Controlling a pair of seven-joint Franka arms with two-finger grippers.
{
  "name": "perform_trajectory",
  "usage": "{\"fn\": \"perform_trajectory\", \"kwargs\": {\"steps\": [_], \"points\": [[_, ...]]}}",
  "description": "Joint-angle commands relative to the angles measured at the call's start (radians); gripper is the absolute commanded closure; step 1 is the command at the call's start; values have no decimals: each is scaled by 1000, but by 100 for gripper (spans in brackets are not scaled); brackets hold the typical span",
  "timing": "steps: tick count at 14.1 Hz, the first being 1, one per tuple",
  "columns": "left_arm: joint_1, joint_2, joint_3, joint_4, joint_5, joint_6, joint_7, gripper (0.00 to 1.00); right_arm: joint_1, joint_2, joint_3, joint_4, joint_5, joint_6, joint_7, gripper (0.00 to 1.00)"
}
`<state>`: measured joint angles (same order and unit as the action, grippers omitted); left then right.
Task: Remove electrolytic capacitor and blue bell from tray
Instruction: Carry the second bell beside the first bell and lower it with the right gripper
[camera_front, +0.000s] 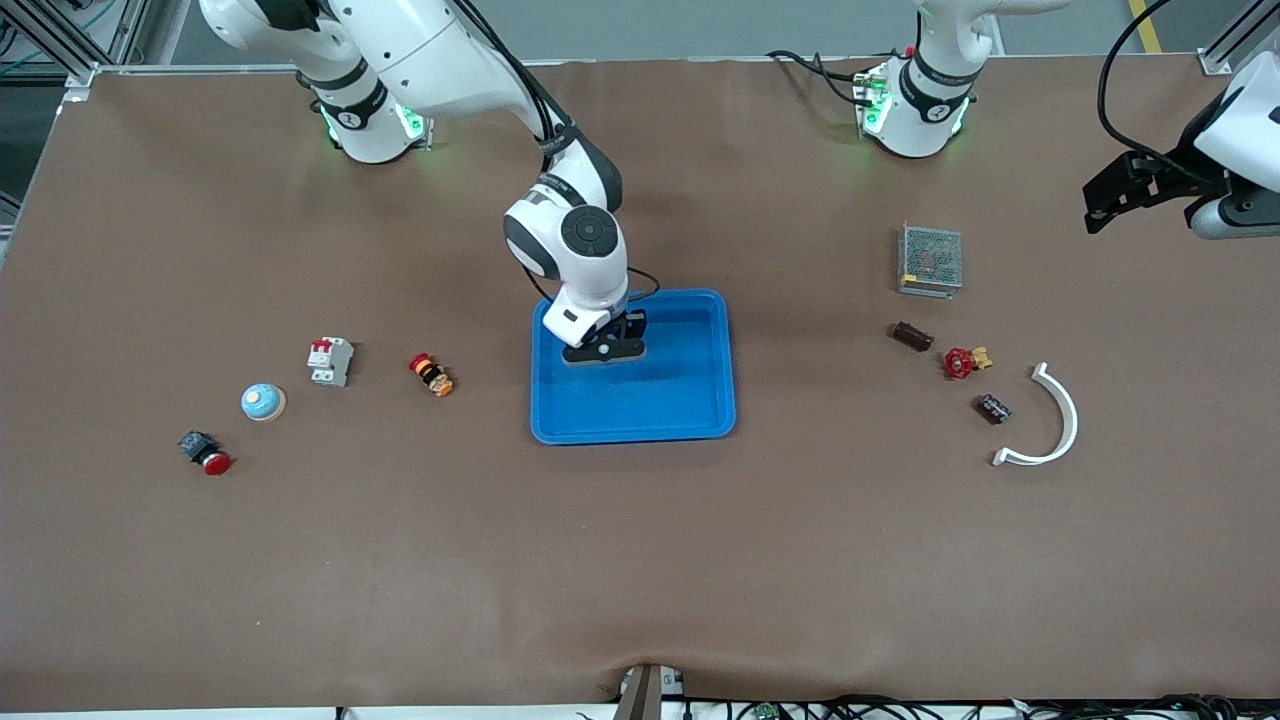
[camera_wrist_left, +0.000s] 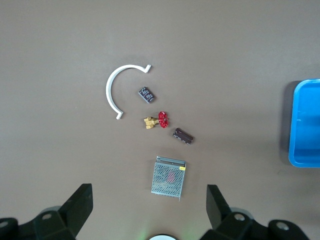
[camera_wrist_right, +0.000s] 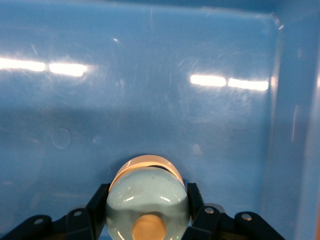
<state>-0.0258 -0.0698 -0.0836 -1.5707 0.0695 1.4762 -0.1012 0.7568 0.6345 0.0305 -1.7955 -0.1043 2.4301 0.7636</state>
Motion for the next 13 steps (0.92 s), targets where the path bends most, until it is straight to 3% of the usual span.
{"fn": "perform_trajectory", "kwargs": {"steps": [1, 6, 13], "points": [[0, -2, 8, 9, -36, -16, 3, 0, -19, -41, 11, 83, -6, -165, 14, 52], [0, -2, 8, 11, -43, -13, -18, 0, -71, -74, 11, 264, 67, -446, -99, 53], [0, 5, 8, 17, -42, -8, -23, 0, -304, -206, 8, 266, 89, -614, -597, 53]]}}
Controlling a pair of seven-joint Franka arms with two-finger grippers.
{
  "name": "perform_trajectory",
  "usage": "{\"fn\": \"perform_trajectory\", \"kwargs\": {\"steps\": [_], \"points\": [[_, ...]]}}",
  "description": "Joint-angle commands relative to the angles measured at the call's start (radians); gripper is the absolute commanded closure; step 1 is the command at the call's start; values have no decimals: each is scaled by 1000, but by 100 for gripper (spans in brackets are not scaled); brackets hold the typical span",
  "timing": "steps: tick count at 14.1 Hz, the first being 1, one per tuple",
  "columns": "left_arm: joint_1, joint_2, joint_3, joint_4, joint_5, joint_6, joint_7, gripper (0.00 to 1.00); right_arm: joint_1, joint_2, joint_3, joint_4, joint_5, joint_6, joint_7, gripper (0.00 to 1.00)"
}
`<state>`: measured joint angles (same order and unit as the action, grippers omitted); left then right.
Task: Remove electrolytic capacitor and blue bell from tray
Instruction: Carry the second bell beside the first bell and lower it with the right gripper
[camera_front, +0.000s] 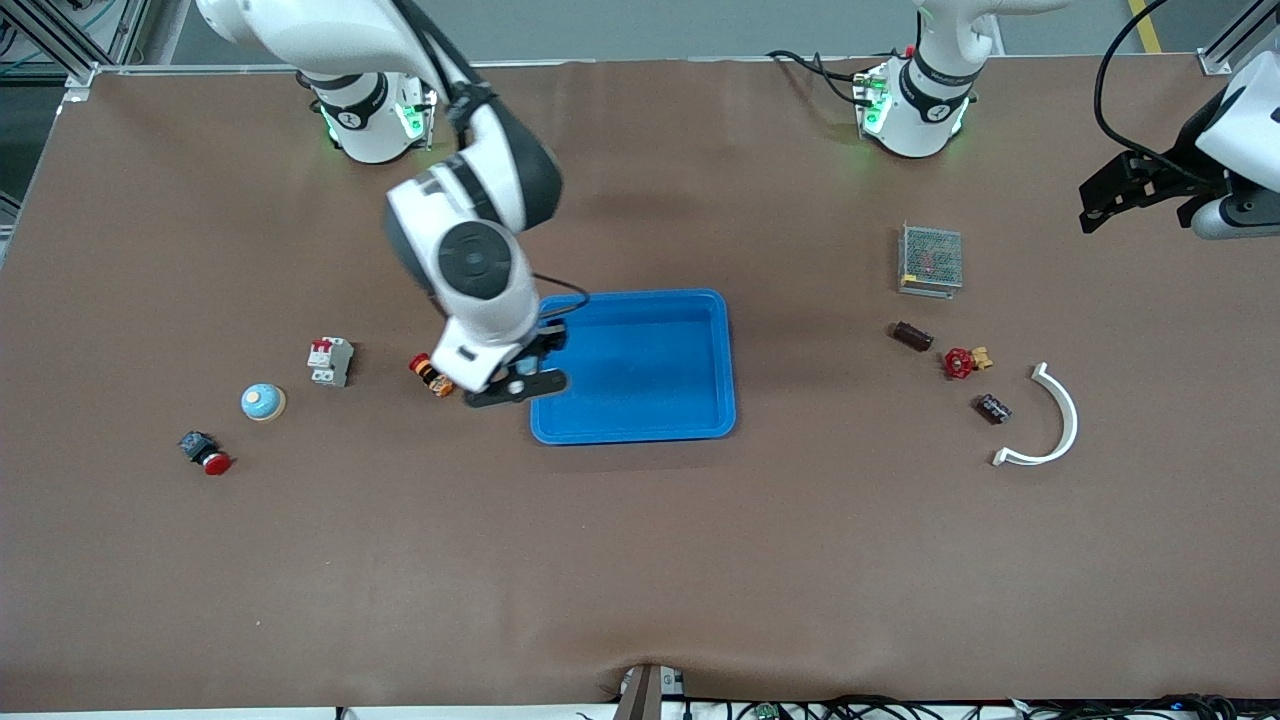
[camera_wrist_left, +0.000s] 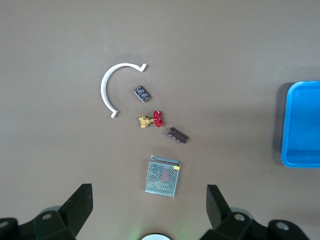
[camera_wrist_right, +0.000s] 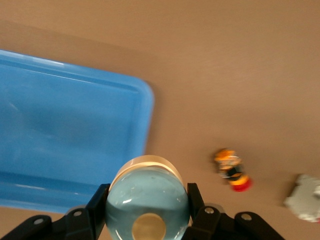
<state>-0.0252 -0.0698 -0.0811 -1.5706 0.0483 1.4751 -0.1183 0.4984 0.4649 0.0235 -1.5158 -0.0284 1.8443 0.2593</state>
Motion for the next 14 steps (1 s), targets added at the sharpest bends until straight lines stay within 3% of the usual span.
{"fn": "perform_trajectory", "kwargs": {"steps": [1, 10, 14], "points": [[-2, 8, 6, 18, -21, -6, -6, 0, -70, -46, 13, -18, 13, -33, -145, 53], [-2, 13, 6, 12, -19, -5, -4, 0, -253, -65, 9, -64, -4, -22, -538, 53], [-2, 22, 6, 12, -18, -4, -3, 0, -307, -84, 9, -160, -4, 74, -644, 53]]}}
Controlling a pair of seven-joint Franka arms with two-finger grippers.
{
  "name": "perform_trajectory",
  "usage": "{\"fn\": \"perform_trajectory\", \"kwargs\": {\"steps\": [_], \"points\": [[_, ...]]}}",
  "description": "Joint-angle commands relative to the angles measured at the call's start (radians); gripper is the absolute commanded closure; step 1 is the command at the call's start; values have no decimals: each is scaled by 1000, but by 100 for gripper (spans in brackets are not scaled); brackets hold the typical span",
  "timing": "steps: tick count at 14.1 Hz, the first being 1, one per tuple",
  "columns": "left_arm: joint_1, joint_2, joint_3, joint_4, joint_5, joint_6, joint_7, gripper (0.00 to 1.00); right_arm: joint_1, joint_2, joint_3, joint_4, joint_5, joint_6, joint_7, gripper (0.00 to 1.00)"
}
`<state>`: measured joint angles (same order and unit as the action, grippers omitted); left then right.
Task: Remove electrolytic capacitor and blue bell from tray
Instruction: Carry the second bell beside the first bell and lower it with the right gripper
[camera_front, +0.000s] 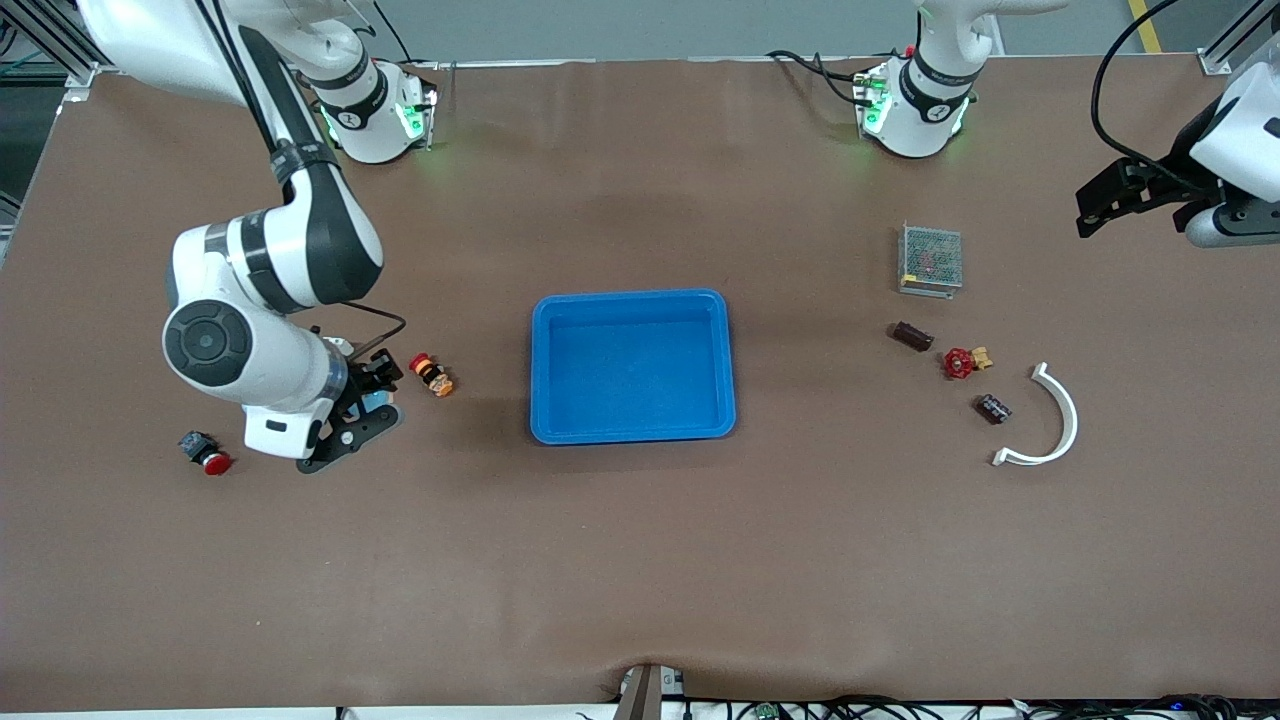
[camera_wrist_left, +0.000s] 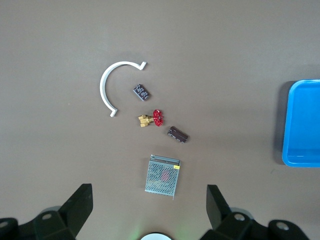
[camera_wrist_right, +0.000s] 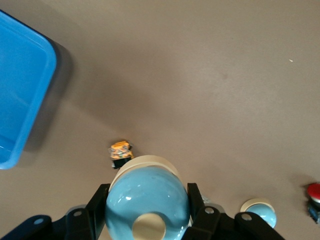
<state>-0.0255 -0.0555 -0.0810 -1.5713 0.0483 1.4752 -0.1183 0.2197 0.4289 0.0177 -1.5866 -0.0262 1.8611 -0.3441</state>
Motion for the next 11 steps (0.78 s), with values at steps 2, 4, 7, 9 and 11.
{"fn": "perform_trajectory", "kwargs": {"steps": [2, 4, 7, 9, 11], "points": [[-4, 17, 6, 14, -18, -4, -4, 0, -29, -82, 13, -192, -8, 165, -55, 53], [-4, 17, 4, 13, -16, -4, -3, 0, -51, -88, 13, -259, -8, 246, -75, 53], [-4, 16, 4, 11, -16, -6, -3, 0, -89, -87, 15, -370, -8, 412, -148, 53], [-4, 16, 3, 13, -16, -6, -3, 0, -121, -78, 15, -406, -8, 492, -203, 53], [-5, 17, 3, 14, -16, -4, -3, 0, -140, -64, 15, -423, -8, 532, -243, 53]]}}
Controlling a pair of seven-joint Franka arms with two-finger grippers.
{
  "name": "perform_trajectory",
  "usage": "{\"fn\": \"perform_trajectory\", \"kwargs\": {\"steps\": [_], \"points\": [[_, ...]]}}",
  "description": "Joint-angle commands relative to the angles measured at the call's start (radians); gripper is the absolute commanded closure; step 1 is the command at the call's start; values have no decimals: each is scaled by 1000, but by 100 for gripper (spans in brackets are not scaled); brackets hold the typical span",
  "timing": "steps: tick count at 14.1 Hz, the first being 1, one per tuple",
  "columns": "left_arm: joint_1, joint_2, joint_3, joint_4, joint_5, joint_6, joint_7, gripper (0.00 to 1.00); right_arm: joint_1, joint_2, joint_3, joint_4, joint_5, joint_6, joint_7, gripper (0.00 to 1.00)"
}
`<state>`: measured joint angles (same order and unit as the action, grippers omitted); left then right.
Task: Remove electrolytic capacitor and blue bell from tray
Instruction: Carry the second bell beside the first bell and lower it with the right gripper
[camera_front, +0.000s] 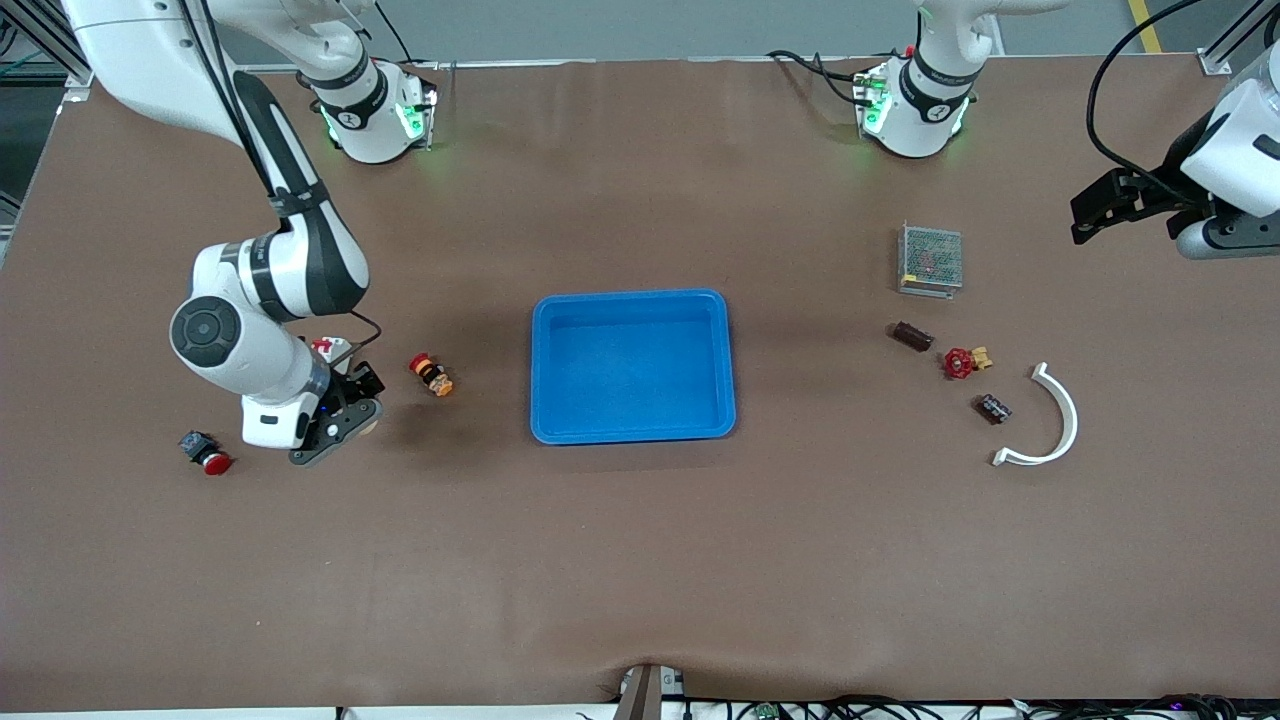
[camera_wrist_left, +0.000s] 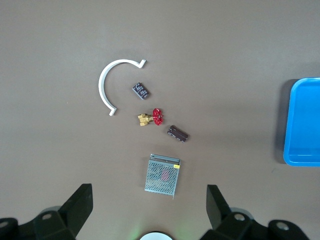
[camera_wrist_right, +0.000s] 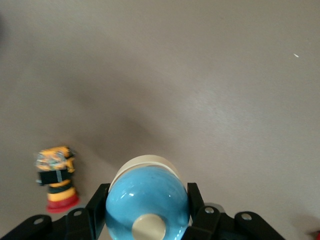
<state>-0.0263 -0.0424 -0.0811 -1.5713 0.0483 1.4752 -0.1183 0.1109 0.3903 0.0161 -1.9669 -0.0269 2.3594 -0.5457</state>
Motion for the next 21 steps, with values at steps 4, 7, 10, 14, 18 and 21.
{"fn": "perform_trajectory", "kwargs": {"steps": [4, 7, 10, 14, 18, 21], "points": [[-3, 7, 3, 16, -7, -4, -1, 0, -36, -4, 16, -101, -5, 128, -45, 53], [-3, 7, 3, 16, -7, 2, 0, 0, -36, 25, 16, -116, -7, 175, -45, 53], [-1, 7, 3, 16, -5, 2, 11, 0, -36, 53, 16, -127, -5, 219, -45, 53], [0, 7, 4, 19, -5, 2, 14, 0, -33, 84, 16, -129, -7, 259, -46, 53], [-1, 6, 4, 17, -5, 0, 16, 0, -28, 108, 16, -129, -7, 284, -46, 53], [0, 7, 6, 17, -4, 0, 16, 0, -26, 116, 16, -129, -5, 285, -46, 53]]}}
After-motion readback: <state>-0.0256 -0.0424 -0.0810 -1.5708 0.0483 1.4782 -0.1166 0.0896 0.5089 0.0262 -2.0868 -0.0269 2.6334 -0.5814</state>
